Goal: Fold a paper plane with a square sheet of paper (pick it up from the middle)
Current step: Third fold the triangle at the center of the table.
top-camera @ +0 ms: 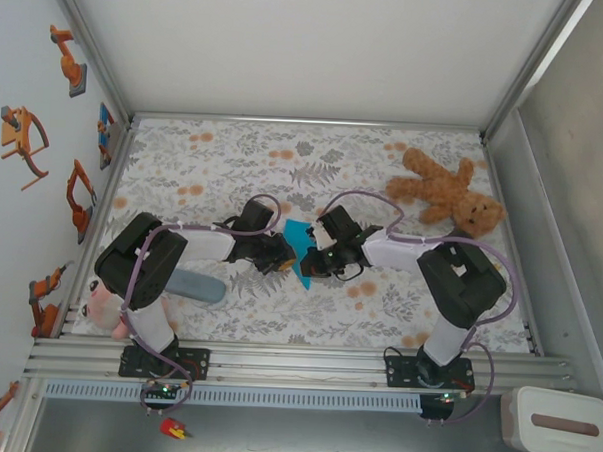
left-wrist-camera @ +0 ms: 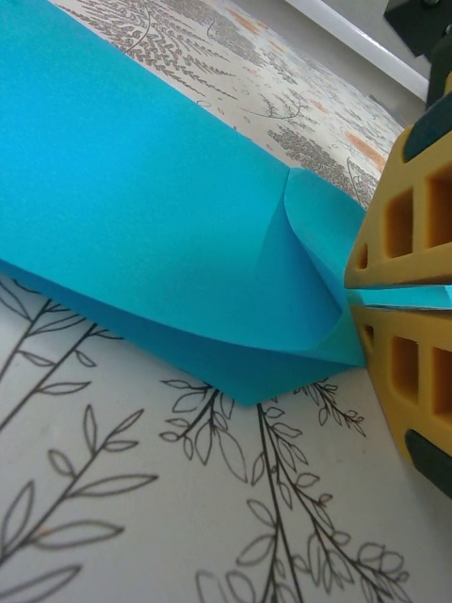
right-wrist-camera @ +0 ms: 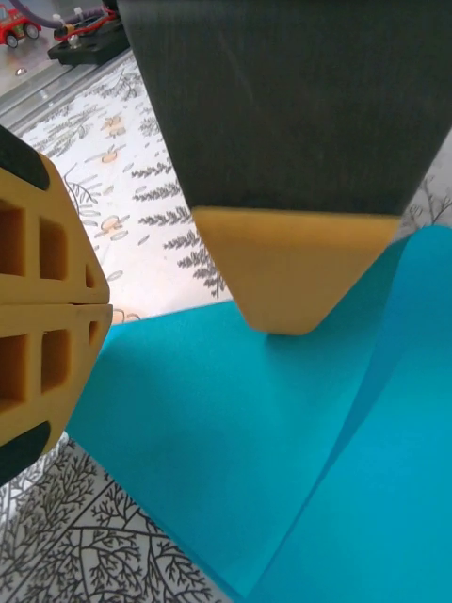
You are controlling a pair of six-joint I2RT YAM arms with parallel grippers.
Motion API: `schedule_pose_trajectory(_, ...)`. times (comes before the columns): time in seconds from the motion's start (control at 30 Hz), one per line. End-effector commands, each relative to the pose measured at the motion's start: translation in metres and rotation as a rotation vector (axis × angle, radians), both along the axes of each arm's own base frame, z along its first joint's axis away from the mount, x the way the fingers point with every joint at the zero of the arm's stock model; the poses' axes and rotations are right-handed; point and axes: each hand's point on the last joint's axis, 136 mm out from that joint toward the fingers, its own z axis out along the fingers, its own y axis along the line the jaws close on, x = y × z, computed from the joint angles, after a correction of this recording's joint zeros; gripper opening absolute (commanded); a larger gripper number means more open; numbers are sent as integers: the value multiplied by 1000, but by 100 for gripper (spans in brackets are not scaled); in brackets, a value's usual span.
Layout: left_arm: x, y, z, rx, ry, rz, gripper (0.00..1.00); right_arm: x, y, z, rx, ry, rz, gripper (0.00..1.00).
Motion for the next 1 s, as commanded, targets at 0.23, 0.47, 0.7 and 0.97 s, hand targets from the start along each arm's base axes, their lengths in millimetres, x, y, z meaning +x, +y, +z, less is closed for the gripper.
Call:
schedule_pose_trajectory(0.23,4,-3,4,4,-32,-35,13,-8,-12,-23,-112,39,15,3)
schedule_pose_trajectory(0.47,11,-9,23,-15,-130,-83,13,-10,-26,-34,-196,45,11,2)
schedule_pose_trajectory(0.7,13,-14,11,0,-115,-110,13,-10,-29,-37,-217,52,9,1)
schedule_pose_trajectory(0.97,17,-3,-9,98,-93,-119,13,-14,-36,-42,-257,67,6,1)
